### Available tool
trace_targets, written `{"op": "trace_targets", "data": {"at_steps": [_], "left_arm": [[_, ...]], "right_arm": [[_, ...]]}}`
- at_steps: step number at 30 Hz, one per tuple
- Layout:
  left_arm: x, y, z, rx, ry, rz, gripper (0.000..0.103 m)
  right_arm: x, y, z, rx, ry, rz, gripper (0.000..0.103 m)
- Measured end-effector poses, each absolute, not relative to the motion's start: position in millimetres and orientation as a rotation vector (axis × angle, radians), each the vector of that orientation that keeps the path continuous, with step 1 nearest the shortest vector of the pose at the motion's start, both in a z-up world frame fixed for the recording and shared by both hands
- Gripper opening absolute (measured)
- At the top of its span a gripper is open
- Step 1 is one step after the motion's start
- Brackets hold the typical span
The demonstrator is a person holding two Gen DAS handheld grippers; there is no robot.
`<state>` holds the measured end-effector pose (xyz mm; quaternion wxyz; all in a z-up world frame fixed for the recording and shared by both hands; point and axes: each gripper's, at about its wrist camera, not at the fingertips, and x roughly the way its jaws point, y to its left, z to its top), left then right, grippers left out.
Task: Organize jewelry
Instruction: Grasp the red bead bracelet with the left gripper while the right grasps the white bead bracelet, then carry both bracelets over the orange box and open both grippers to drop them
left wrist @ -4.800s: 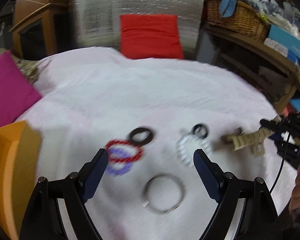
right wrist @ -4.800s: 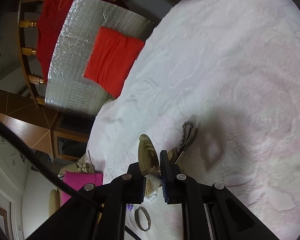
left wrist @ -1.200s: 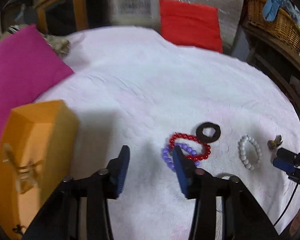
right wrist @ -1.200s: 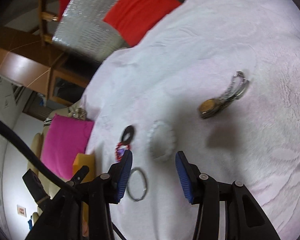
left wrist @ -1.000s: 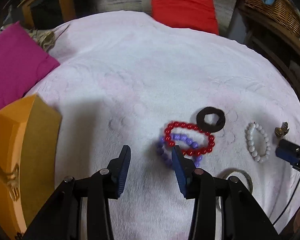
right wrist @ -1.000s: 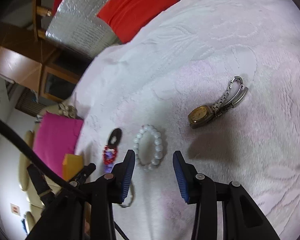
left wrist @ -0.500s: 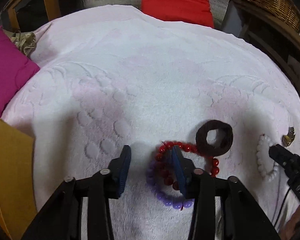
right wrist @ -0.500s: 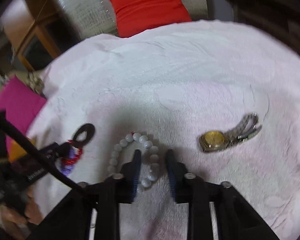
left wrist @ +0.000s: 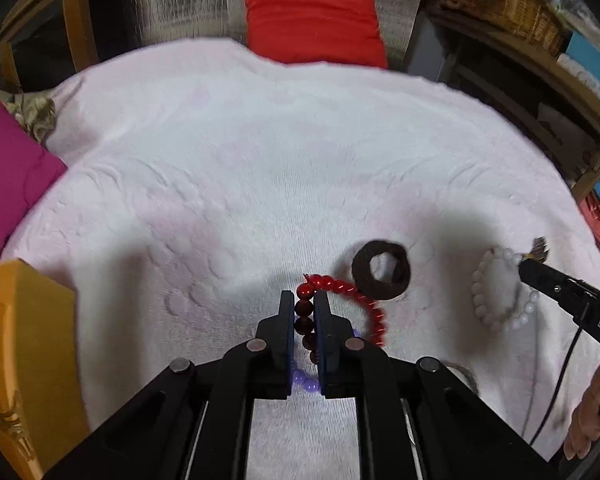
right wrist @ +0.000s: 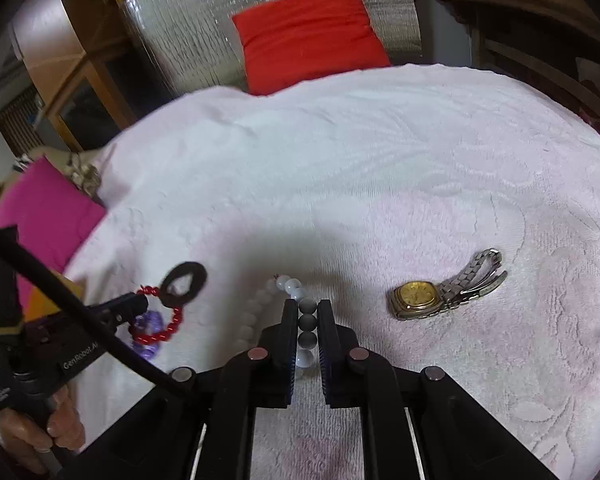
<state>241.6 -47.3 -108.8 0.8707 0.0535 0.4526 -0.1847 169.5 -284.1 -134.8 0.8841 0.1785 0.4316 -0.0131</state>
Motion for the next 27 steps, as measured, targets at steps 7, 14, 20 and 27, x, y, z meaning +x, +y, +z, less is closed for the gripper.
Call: {"op": "trace_targets", "data": {"at_steps": [7, 14, 20, 27], "left_arm": [[211, -31, -70, 0.09, 0.839, -0.403, 0.009], [193, -7, -48, 0.066, 0.795, -0.398, 0.009], [184, 14, -39, 0.034, 0.762, -0.384, 0.009], [158, 54, -16, 0.023, 0.704, -0.318, 0.009]], "right_arm": [[152, -280, -112, 0.459, 0.814, 0.056, 0.011], [145, -262, -97, 0.499, 0.767, 0.151, 0.011], [142, -254, -90, 0.573, 0.735, 0.217, 0.011], [145, -216, -80, 0.597, 0.731, 0.299, 0.011]]}}
